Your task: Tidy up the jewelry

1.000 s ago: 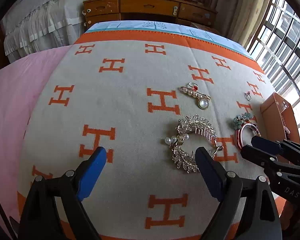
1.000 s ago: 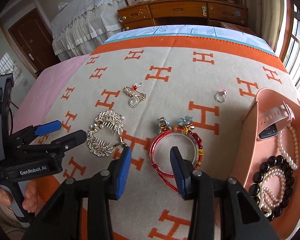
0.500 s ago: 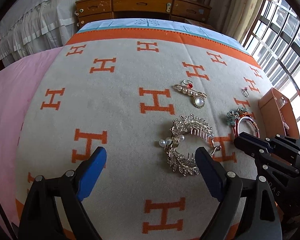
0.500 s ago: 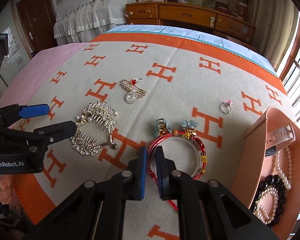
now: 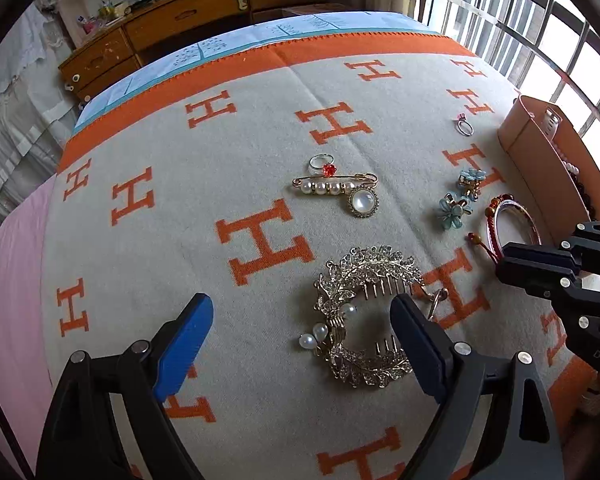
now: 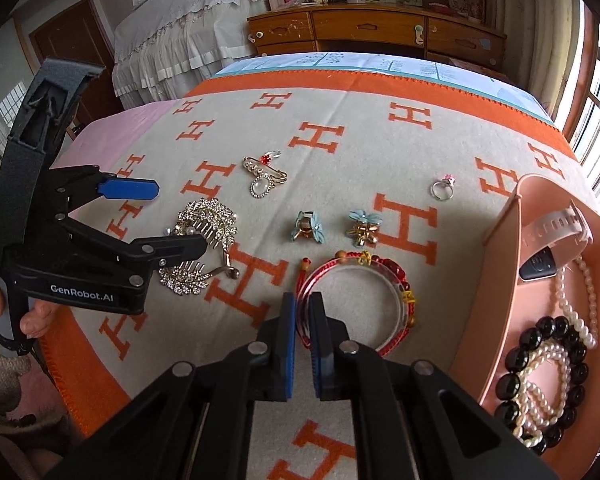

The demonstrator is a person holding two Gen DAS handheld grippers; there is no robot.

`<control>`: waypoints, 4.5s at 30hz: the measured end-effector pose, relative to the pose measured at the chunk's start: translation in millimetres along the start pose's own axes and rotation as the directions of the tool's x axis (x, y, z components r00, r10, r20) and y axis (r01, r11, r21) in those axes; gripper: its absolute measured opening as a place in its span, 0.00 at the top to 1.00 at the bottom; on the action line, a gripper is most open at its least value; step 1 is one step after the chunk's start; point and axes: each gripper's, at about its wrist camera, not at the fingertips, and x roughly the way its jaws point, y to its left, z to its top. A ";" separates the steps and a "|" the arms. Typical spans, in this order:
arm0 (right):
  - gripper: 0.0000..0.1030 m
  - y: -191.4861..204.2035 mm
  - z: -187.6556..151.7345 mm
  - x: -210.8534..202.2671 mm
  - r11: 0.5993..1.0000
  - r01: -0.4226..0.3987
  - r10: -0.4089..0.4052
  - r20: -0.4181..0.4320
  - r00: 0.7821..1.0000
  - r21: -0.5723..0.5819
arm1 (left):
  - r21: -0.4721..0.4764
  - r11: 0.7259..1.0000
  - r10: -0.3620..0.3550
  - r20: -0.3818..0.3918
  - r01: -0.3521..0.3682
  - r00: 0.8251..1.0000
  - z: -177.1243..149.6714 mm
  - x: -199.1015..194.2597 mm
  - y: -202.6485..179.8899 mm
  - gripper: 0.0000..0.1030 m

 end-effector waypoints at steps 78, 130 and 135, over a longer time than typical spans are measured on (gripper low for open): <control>0.94 -138.3 -45.2 -142.2 0.953 -0.015 -0.096 0.346 0.933 0.303 | 0.226 0.947 -0.231 -0.017 0.229 0.973 61.7 -37.1 -201.4 0.56; 0.82 -54.0 31.6 -130.5 0.993 0.043 -0.075 0.319 0.945 0.107 | -0.280 0.960 0.104 0.354 -0.001 0.929 -1.8 -158.2 1.1 0.17; 0.82 -46.5 41.6 -119.6 0.995 0.000 -0.028 0.291 0.956 0.096 | -0.313 0.950 0.113 0.326 -0.006 0.939 -1.6 -146.0 15.5 0.17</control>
